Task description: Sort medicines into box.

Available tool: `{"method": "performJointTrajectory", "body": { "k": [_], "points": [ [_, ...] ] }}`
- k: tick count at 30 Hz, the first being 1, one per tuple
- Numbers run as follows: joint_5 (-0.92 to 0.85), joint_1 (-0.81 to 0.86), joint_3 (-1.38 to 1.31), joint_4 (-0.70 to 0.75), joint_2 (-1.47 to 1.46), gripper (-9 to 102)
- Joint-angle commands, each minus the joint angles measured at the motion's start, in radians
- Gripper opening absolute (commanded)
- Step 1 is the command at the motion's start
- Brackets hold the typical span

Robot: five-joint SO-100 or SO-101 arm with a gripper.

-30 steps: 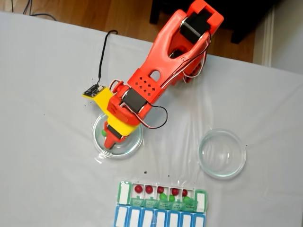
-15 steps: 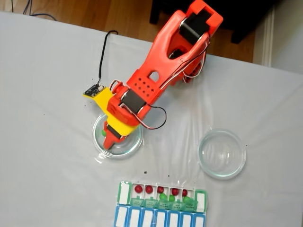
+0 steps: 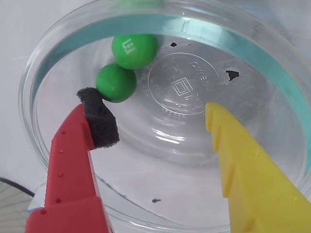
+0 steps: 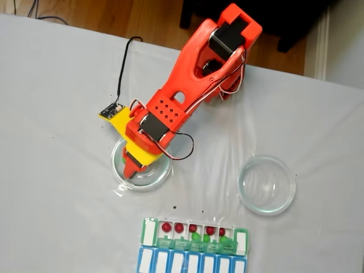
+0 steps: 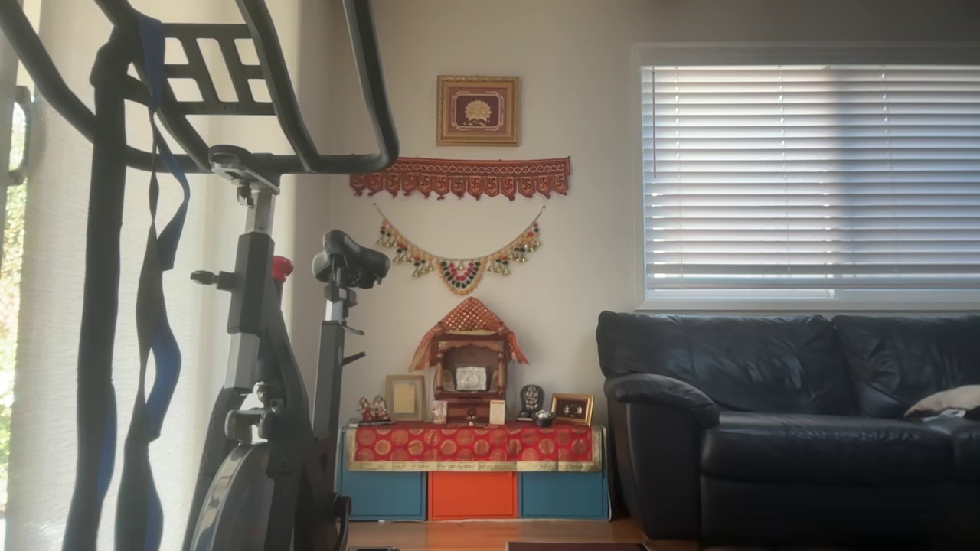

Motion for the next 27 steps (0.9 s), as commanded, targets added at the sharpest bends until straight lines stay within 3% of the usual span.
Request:
{"method": "performJointTrajectory", "body": {
  "k": [1, 27],
  "points": [
    [0.006, 0.015, -0.089, -0.002, 0.015, 34],
    [0.005, 0.023, -0.091, 0.011, -0.003, 30]
  ]
}}
